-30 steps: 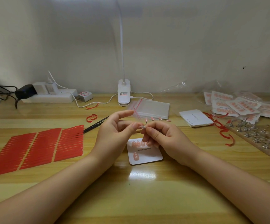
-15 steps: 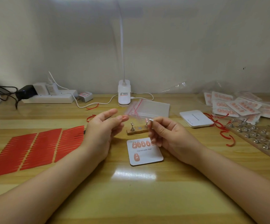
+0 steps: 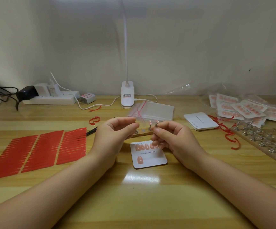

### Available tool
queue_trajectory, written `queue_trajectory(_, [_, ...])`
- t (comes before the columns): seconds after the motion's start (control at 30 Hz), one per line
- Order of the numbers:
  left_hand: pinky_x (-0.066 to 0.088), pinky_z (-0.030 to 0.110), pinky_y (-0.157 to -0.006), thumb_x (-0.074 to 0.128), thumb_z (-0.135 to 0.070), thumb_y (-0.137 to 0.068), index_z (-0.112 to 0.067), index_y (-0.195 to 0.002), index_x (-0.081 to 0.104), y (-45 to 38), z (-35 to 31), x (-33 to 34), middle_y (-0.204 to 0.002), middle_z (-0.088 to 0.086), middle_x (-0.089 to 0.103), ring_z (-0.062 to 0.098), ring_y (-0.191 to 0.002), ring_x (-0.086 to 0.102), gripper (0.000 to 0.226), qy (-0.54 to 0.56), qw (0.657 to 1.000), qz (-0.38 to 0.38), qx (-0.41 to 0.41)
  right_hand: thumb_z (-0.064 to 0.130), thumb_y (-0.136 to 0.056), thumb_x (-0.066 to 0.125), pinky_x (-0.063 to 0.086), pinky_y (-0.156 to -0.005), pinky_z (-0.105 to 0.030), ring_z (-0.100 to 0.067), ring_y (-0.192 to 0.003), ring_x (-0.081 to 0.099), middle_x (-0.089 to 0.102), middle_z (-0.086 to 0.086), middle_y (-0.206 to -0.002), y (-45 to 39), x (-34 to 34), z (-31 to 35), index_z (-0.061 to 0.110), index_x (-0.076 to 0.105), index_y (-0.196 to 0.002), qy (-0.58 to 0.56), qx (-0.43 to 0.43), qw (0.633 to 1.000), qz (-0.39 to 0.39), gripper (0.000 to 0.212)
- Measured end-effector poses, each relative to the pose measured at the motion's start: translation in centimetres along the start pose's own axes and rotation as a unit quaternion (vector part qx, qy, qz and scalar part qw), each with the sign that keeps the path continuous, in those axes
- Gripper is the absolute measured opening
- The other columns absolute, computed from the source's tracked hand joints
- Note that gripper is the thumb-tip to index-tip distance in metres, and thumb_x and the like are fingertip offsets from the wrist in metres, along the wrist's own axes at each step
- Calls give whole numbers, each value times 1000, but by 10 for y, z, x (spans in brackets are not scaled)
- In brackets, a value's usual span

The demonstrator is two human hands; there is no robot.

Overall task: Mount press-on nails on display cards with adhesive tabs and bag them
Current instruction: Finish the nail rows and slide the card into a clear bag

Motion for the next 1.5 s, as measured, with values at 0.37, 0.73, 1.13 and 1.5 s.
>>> queue_trajectory(0.37, [50,11,-65,72,-6,-84,-23,-98,70,-3,1,-7,-89,-6,76,3,-85,71,22,-38,999,-22,25,14,-88,68,46,-48,-14,-8,-53,63,70,-1,-65,-2,-2,22,14,71,-86,182,-77,979,-40,4])
queue_trajectory(0.73, [49,10,-65,73,-8,-84,-23,-99,68,-4,4,-7,-85,-7,76,-3,-74,68,21,-51,997,-29,44,35,-86,65,48,-62,-28,-11,-69,61,68,9,-71,-29,25,9,27,77,-94,450,-80,885,-82,17])
queue_trajectory(1.13, [50,9,-62,78,-24,-81,-32,-106,61,-5,6,-6,-85,-12,75,1,-75,70,32,-98,993,-28,51,33,-95,52,54,-74,-37,-19,-88,64,73,1,-90,-33,23,1,21,76,-97,560,-76,823,-50,26])
queue_trajectory(1.5, [48,9,-62,78,-21,-81,-25,-100,64,-2,4,-6,-78,-8,75,3,-72,70,24,-123,988,-21,91,36,-84,65,40,-59,-23,-2,-56,49,50,18,-57,-23,20,13,19,74,-83,496,-123,856,-78,19])
Point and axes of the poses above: each hand's wrist, its own y-axis away from the middle knuckle, its own x-axis out of the palm, z = x × y, the point moved 2 cm from there along -y, towards the middle knuckle
